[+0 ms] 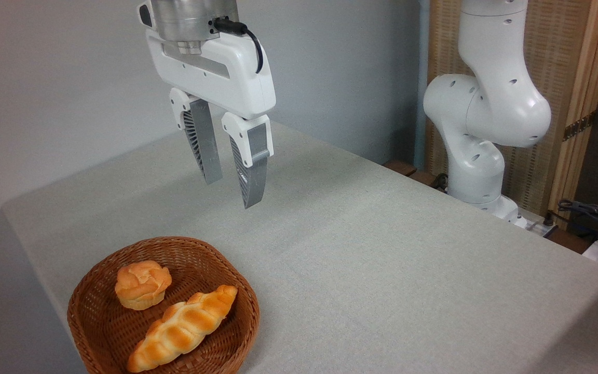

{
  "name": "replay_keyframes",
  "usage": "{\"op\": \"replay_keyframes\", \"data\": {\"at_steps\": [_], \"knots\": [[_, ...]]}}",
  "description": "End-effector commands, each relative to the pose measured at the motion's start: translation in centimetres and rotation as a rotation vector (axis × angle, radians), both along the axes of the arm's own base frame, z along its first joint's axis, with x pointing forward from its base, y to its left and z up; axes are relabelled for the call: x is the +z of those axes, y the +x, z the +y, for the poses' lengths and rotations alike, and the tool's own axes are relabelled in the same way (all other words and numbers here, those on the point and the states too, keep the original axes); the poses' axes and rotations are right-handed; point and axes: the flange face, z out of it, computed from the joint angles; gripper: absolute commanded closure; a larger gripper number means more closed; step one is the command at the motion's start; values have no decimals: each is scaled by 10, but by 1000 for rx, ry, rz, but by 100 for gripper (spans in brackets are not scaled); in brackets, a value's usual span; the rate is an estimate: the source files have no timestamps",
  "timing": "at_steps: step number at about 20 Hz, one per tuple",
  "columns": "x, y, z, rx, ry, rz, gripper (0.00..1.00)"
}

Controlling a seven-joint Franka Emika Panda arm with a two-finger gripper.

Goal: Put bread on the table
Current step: 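Lower the open gripper down onto the round bun in the basket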

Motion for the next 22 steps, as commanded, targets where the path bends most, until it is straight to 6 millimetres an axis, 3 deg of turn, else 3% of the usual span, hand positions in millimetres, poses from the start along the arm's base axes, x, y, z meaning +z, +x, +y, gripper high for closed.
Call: {"op": "replay_keyframes", "data": {"at_steps": [1, 14, 22], "knots": [[1, -3, 0, 11, 0, -6, 0], [-3, 7, -6, 8, -8, -48, 0], [-62, 53, -50, -24, -86, -110, 0]]}}
